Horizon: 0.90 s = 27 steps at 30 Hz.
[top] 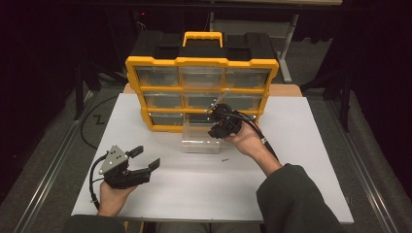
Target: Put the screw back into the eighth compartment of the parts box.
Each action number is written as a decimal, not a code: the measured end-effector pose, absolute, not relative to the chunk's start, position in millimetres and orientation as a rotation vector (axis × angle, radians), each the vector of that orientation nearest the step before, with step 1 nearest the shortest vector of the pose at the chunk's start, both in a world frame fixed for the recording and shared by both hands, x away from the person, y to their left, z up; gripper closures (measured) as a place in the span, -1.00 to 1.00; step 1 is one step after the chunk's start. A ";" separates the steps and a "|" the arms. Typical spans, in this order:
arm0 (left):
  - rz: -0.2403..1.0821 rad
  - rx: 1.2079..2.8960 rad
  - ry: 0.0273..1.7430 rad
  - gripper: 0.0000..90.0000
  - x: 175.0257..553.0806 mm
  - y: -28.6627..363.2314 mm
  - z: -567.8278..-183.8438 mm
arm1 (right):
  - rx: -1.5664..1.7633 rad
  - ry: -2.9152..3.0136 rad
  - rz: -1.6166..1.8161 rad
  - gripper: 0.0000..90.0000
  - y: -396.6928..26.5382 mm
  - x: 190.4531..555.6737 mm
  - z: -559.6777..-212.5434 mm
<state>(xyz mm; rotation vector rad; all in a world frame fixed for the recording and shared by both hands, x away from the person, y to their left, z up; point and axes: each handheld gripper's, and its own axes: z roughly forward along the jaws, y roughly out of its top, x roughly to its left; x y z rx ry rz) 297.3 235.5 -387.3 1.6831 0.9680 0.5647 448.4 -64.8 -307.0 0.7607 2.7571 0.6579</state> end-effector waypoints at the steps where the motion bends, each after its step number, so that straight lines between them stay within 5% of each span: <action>1: 0.566 1.683 0.968 -0.48 297.2 235.5 -387.2 | 0.764 2.752 0.661 0.62 -66.5 447.9 -305.4; 11: 0.573 1.682 0.970 -0.47 296.9 236.0 -386.9 | 0.846 2.674 0.760 0.13 -88.0 443.6 -296.2; 27: 0.571 1.677 0.975 -0.48 297.2 235.4 -387.3 | 0.883 2.631 0.808 0.11 -117.9 434.1 -296.5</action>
